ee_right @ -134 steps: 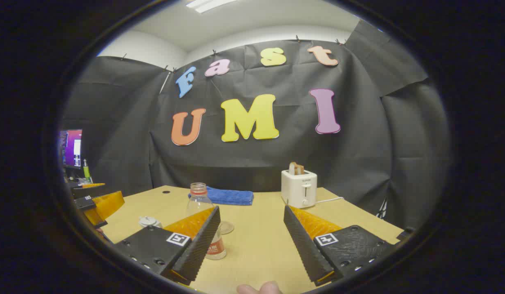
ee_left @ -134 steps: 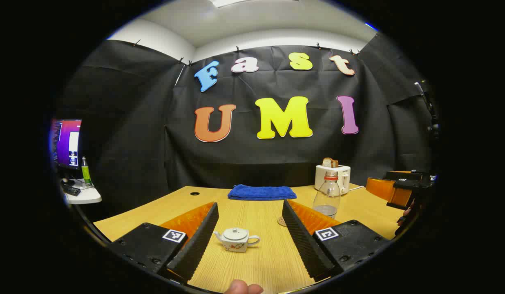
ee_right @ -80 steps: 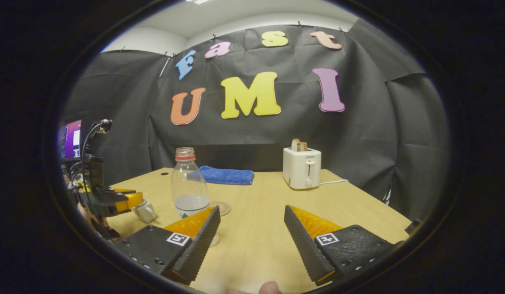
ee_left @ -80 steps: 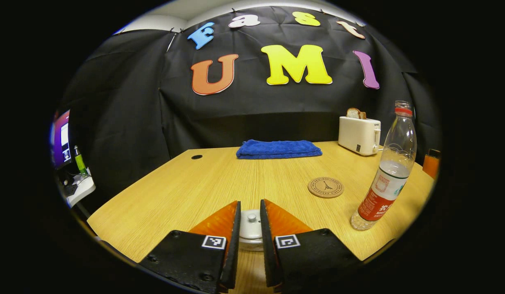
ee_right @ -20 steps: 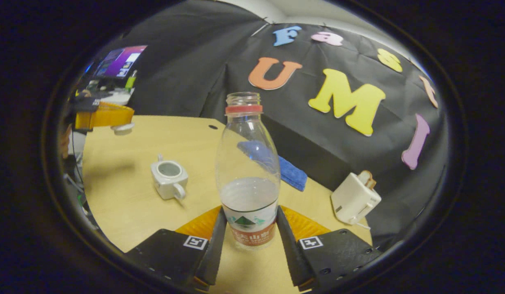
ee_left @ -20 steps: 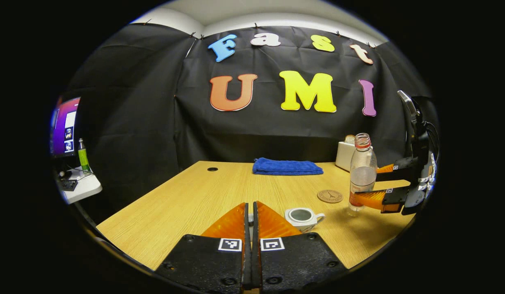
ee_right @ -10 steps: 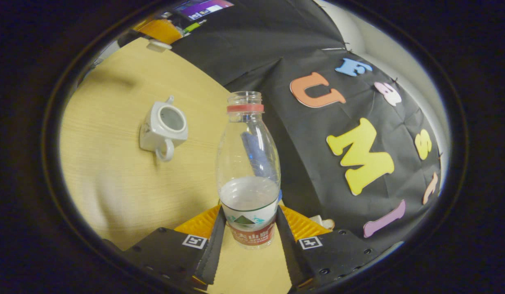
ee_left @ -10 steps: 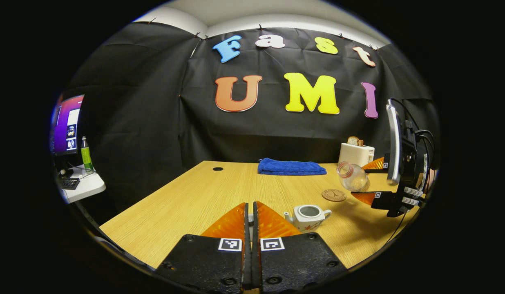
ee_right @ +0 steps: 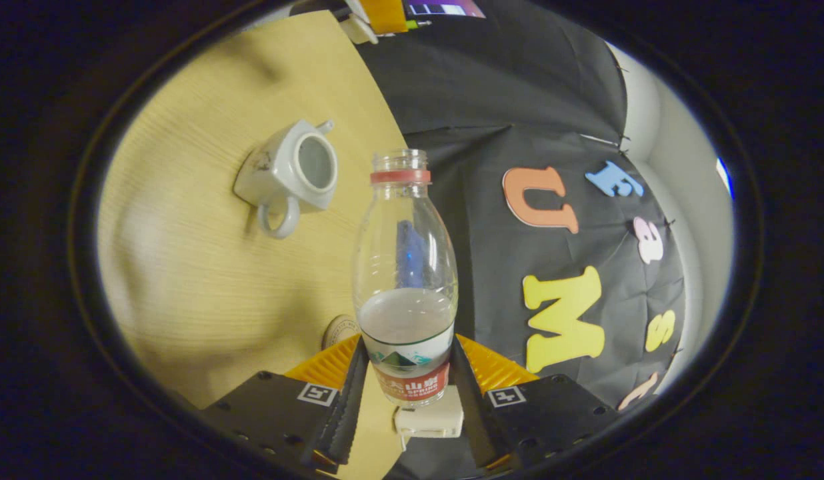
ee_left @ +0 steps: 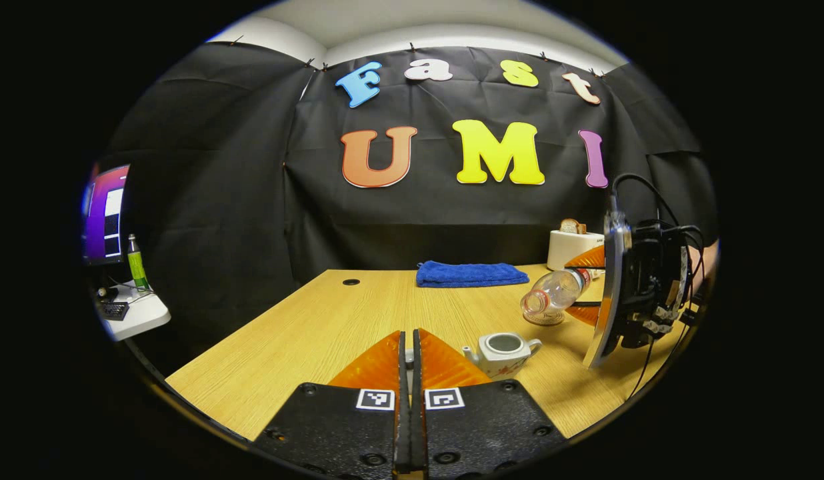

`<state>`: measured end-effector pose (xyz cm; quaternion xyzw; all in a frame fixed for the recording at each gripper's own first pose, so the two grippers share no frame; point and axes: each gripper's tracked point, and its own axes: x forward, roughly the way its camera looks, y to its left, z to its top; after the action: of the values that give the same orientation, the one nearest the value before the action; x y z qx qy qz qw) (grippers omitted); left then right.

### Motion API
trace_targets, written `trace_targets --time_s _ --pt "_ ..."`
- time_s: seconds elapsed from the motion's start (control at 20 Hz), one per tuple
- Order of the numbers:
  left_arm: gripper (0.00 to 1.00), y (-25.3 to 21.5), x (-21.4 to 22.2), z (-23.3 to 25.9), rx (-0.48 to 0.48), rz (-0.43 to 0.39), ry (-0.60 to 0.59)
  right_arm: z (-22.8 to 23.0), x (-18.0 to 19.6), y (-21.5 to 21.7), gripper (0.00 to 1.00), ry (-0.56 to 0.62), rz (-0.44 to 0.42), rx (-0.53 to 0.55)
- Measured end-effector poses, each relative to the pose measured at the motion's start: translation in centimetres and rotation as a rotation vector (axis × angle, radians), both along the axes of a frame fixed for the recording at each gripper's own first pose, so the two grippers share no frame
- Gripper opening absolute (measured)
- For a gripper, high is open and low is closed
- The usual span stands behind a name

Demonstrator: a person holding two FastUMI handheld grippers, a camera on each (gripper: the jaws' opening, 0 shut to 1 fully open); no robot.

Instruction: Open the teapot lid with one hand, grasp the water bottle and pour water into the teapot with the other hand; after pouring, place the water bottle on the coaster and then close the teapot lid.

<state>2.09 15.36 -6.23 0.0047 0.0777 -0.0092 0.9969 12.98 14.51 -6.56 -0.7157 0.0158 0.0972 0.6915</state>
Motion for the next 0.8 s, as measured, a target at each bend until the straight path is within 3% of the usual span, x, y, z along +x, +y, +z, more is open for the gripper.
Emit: trace_targets --time_s 0.45,0.8 --pt "0.02 1.1 -0.4 -0.2 -0.045 0.009 -0.012 0.7 0.0 0.8 0.67 -0.05 0.052 -0.194" --pt "0.03 0.9 -0.7 -0.1 -0.035 -0.007 -0.026 1.2 -0.5 1.7 0.66 -0.112 0.088 -0.287"
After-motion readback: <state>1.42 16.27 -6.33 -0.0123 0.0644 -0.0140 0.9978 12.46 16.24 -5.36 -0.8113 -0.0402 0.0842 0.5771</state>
